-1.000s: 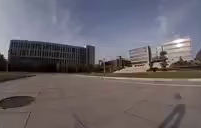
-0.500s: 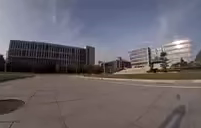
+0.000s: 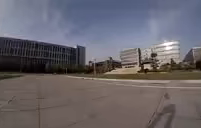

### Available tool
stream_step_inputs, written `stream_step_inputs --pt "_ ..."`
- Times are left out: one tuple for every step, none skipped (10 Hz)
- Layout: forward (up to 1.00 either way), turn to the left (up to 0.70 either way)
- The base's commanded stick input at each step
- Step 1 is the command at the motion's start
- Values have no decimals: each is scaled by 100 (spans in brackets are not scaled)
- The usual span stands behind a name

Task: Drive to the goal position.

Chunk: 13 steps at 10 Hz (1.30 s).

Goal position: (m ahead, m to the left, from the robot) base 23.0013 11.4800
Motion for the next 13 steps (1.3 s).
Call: stream_step_inputs --pt "70 0" --pt "70 0" --pt "70 0" --pt "70 0" --pt "70 0" --pt "70 0" --pt "70 0" --pt "70 -6" --pt "70 -31" --pt "70 -35" --pt "70 -35" --pt "70 -35" --pt "70 -27"
